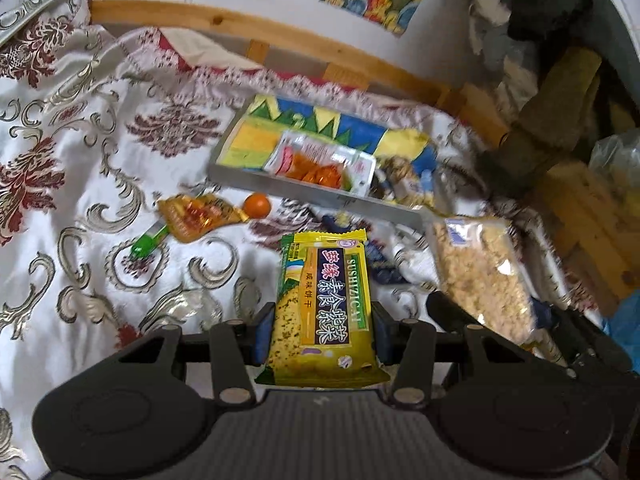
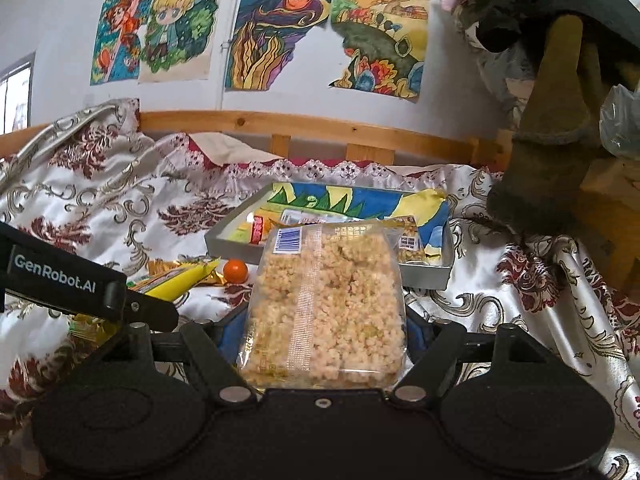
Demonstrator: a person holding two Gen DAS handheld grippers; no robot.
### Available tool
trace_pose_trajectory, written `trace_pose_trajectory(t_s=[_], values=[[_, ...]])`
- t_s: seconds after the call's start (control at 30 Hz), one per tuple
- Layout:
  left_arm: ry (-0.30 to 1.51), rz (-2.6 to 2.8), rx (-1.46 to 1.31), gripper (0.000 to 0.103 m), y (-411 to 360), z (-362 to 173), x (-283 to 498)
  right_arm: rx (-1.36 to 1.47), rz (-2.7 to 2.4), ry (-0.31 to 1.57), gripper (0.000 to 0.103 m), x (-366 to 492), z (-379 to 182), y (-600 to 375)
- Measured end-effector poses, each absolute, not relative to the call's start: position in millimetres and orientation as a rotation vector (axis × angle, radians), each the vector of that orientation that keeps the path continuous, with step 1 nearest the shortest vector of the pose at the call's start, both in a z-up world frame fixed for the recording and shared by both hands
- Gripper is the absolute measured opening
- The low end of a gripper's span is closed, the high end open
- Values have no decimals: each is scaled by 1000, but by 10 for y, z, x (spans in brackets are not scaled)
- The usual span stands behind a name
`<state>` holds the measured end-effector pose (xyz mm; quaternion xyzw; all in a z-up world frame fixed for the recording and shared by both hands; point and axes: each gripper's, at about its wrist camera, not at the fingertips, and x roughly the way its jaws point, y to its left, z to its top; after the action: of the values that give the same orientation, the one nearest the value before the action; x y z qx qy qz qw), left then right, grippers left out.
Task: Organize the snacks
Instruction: 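Lift both packs and carry them over the grey tray, then lower both packs into the tray and open both grippers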
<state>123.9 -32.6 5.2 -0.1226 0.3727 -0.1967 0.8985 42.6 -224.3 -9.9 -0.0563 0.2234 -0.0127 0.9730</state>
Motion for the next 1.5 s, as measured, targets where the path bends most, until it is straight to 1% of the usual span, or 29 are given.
trace_pose_trajectory(t_s=[0.13,0.23,0.37,0.63,0.9,1.0,1.1,1.2,1.5], values=[[762,-407,-276,52,-355,61,1264,-98,-31,435,76,434,-62,-2284],[739,-390,-242,52,-428,125,1332,-93,-45,426,76,468,-32,-2325],[708,-397,-223,52,-516,246,1545,-112,-46,399,76,639,59,-2378],[634,-354,-247,52,-668,475,2270,-260,-18,319,76,1342,285,-2682],[572,-285,-236,52,-876,515,3035,-174,-44,268,76,2336,424,-2974],[575,-266,-209,52,-998,437,3278,-162,-23,257,76,2573,359,-3000],[596,-267,-234,52,-1110,298,3473,-164,-35,253,76,2633,193,-3083],[628,-262,-255,52,-1245,140,3648,-168,-44,292,76,2718,-25,-3203],[696,-234,-154,52,-1604,-172,3883,-145,-52,346,76,2956,-415,-3351]])
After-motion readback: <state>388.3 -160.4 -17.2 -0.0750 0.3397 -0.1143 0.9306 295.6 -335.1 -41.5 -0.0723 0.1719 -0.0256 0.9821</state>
